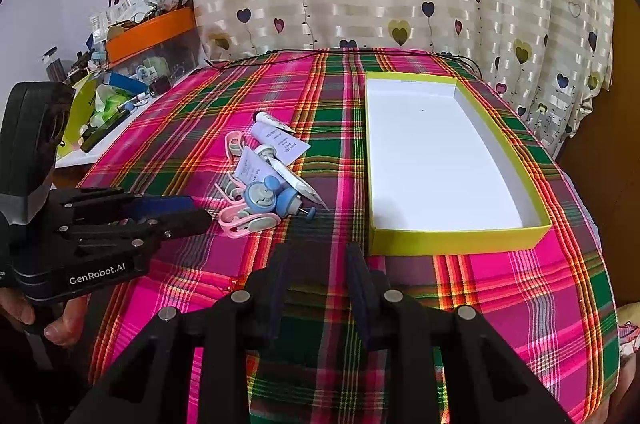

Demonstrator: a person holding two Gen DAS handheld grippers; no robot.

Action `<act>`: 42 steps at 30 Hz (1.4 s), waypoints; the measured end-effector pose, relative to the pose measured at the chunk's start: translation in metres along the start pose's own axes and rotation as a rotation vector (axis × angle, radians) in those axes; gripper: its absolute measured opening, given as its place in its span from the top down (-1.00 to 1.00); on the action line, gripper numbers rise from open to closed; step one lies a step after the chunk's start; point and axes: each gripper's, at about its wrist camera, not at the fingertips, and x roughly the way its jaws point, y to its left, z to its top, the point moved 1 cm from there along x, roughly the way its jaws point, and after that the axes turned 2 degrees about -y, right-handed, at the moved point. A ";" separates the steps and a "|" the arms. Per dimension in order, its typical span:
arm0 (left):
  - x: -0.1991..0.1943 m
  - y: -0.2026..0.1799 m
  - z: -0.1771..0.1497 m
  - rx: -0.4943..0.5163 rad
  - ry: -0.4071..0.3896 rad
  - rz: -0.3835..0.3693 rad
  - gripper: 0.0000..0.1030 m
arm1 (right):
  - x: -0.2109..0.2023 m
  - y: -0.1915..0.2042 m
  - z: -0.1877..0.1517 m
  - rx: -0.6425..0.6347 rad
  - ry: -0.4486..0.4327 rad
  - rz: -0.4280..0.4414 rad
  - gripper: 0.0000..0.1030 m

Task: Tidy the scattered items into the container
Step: 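Move left gripper to a pink clip while right gripper approaches a blue round item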

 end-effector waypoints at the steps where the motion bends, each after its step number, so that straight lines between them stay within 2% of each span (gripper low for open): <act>1: 0.000 0.000 0.000 0.000 0.001 -0.004 0.50 | 0.001 0.000 0.000 -0.001 0.000 0.001 0.45; 5: 0.000 -0.002 0.001 0.008 -0.003 -0.016 0.50 | 0.002 0.001 0.001 0.001 0.001 0.006 0.45; 15: 0.009 -0.006 0.003 0.024 0.010 -0.099 0.50 | 0.006 -0.002 0.001 0.005 0.008 0.013 0.44; 42: 0.028 -0.006 0.005 0.076 0.009 -0.121 0.45 | 0.018 -0.006 0.002 0.017 0.022 0.027 0.43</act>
